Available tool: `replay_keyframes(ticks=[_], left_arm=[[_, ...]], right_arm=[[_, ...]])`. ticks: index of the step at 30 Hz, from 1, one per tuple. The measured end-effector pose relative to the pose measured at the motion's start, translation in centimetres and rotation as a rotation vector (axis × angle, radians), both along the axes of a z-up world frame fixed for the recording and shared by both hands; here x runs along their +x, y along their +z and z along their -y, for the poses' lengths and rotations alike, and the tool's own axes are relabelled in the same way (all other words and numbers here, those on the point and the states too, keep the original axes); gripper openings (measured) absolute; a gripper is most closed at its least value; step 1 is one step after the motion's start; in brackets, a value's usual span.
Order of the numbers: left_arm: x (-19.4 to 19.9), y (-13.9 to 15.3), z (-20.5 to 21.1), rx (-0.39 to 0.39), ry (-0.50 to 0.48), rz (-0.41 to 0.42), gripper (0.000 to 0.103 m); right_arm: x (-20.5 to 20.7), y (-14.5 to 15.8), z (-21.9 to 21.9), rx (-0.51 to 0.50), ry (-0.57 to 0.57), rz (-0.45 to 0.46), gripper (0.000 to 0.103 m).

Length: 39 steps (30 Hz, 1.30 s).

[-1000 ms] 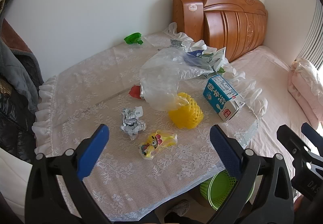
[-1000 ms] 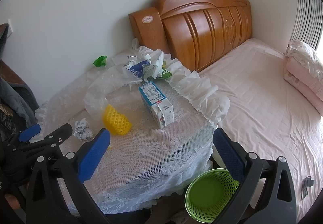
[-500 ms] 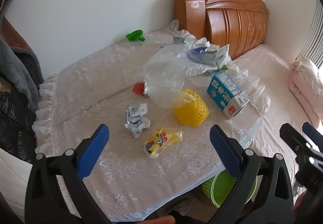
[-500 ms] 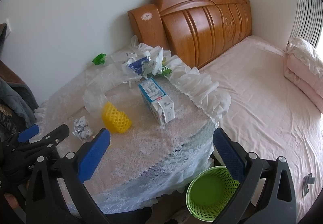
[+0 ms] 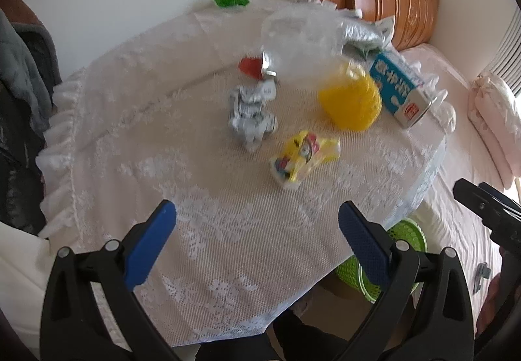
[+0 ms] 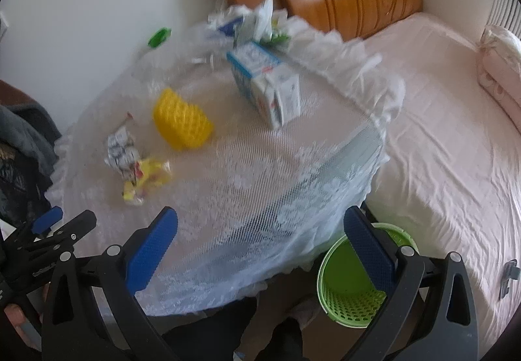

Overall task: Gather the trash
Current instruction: 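Grasp the yellow candy wrapper with the left tool while the right tool grasps the crumpled paper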

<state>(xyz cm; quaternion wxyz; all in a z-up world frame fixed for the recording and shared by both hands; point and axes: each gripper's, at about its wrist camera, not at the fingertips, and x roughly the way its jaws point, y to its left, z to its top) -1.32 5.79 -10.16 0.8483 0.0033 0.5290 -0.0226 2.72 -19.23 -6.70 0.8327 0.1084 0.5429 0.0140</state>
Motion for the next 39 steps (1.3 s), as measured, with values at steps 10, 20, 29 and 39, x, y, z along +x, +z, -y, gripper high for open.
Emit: replay_keyframes(ticks=[10,20,29,39], left_arm=[[3.2,-3.8,4.2,0.08,-0.294,0.025,0.094],[7.4,-6.7,5.9,0.085,-0.449,-0.039,0.05],[7.5,-5.1,3.5,-0.01,-0.446,-0.052,0.027],[5.1,0.3,-4.8,-0.034,-0.284,0.052,0.027]], right_arm=[[0.3,-1.6,-0.3,-0.032,-0.002,-0.037,0.101],[-0.6,-0.9,1.0,-0.035,-0.133,-0.036,0.101],[0.6,-1.2,-1.5,-0.011,-0.123,-0.02,0.101],[5.7,-2.6,-11.8,0.125,0.157,-0.003,0.101]])
